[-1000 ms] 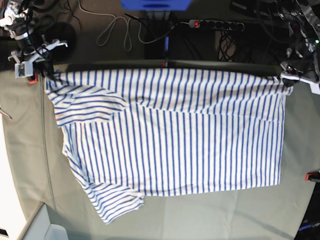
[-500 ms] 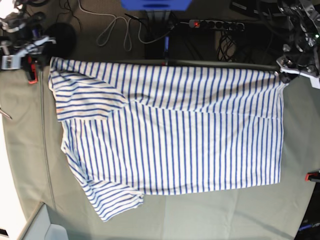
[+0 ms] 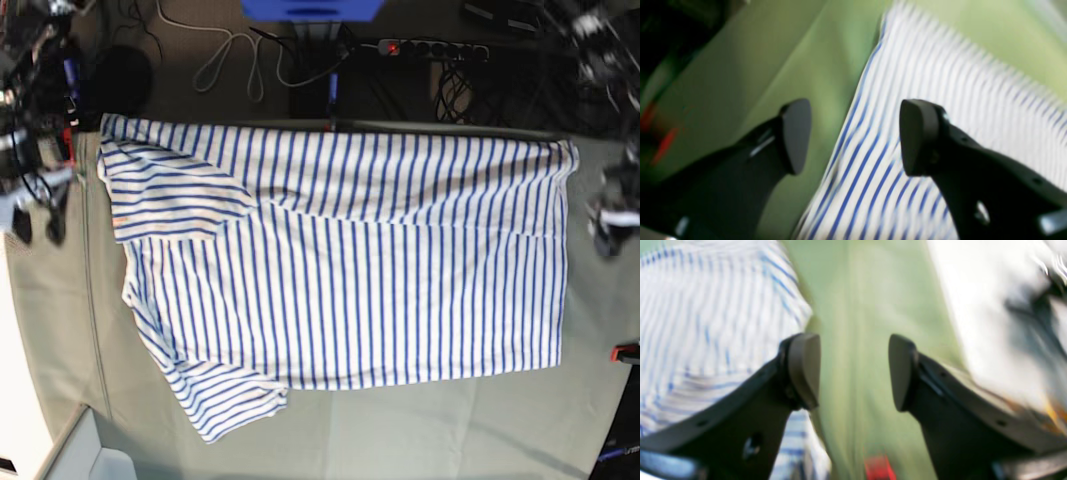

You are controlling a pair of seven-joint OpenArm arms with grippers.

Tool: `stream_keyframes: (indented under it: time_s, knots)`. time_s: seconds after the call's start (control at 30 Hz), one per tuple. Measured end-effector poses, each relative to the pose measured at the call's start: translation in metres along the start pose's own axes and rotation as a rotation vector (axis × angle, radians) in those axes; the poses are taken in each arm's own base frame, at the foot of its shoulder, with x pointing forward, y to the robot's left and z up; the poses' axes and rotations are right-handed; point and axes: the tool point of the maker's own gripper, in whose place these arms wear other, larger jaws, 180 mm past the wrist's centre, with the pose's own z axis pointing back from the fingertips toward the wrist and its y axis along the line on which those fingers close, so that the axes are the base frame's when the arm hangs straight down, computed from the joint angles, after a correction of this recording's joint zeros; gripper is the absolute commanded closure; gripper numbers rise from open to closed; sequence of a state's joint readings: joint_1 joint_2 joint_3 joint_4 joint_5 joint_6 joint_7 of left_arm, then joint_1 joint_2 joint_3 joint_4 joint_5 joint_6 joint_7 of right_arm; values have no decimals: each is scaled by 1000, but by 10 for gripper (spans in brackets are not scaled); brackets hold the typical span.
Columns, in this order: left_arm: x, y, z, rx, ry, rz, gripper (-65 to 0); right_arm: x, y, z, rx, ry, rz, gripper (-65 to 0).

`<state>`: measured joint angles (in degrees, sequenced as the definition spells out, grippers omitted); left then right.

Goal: Layout the t-shirt on the table in an organized manner, then fold the t-shirt properly
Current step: 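Release the shirt and move both grippers to the hem edge, then grasp the hem with both grippers and fold it toward the collar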

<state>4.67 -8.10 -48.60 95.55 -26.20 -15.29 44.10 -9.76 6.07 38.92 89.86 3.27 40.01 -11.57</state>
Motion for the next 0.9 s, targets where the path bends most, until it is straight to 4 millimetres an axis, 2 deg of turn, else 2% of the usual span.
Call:
stream_keyframes:
  time_s: [0.07,0.2,0.3,0.37,0.43,0.5,0.53,0.6,0.67,0.77,0.9]
  knots:
    - [7,-10,-23,-31,-3,37,-403,5,13,-29,27,25,40,-333]
    - [0,-18,-72,-54,106,93,-403,5,28,-93,46,113,67,-333]
    - [25,-38,-102,-108,97,74,-403,22,43,-135,86,124,57,-334]
    - [40,-47,-113,-130,42,64,-403,27,46,-152,111,130,31,-334]
    - [31,-42,-123,-113,50,47,-403,16,49,-162,143,179,10,-334]
    - [5,-34,-133,-81,94,33,-403,-2,51,-167,171,253,-6,-334]
    - [-6,-37,-137,-87,107,22,-403,-6,53,-170,185,272,-19,-334]
    - [-19,-48,-145,-109,108,3,-403,-4,56,-176,204,276,-43,-334]
    - [-23,-54,-151,-121,82,5,-403,1,56,-181,212,261,-64,-334]
    - [-31,-44,-154,-95,69,14,-403,0,59,-182,221,211,-88,-334]
    - [-61,-26,-153,-48,122,35,-403,-30,75,-173,252,232,-124,-334]
